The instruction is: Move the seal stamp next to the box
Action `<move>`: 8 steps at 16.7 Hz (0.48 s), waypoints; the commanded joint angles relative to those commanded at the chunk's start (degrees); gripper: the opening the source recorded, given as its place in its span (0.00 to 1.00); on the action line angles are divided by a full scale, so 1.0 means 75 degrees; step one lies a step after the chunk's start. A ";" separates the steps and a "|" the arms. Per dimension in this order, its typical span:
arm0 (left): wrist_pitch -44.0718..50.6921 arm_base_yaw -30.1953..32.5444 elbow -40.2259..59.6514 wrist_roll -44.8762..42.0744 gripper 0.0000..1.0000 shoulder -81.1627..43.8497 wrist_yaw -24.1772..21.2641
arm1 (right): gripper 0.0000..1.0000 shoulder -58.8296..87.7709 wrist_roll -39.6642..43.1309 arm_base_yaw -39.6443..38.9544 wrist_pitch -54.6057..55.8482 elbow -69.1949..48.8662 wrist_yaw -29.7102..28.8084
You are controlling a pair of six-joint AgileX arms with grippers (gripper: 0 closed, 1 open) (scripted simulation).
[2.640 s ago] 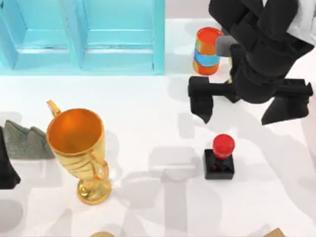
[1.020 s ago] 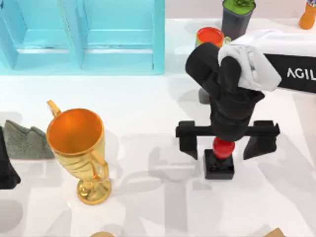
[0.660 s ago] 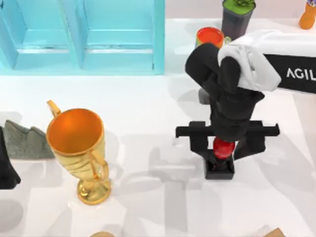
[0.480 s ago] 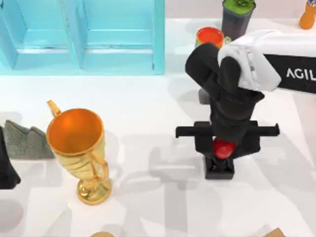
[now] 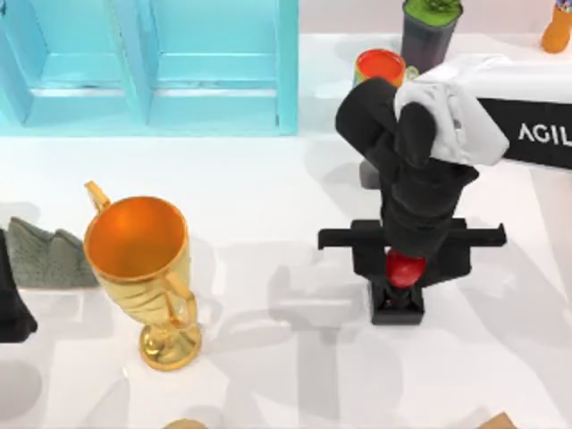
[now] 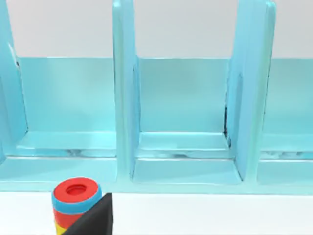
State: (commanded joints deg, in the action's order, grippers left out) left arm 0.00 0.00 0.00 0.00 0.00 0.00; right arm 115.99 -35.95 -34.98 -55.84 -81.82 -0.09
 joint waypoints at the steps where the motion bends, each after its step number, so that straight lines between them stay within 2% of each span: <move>1: 0.0000 0.0000 0.0000 0.0000 1.00 0.0000 0.0000 | 0.00 0.0000 0.0000 0.0000 0.0000 0.0000 0.0000; 5: 0.0000 0.0000 0.0000 0.0000 1.00 0.0000 0.0000 | 0.00 -0.0049 -0.0002 0.0000 -0.0136 -0.0120 -0.0003; 8: 0.0000 0.0000 0.0000 0.0000 1.00 0.0000 0.0000 | 0.00 -0.0209 0.0012 -0.0009 -0.0828 -0.0589 0.0002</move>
State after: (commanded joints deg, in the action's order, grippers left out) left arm 0.00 0.00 0.00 0.00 0.00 0.00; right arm 114.42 -35.86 -35.05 -62.04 -86.24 -0.07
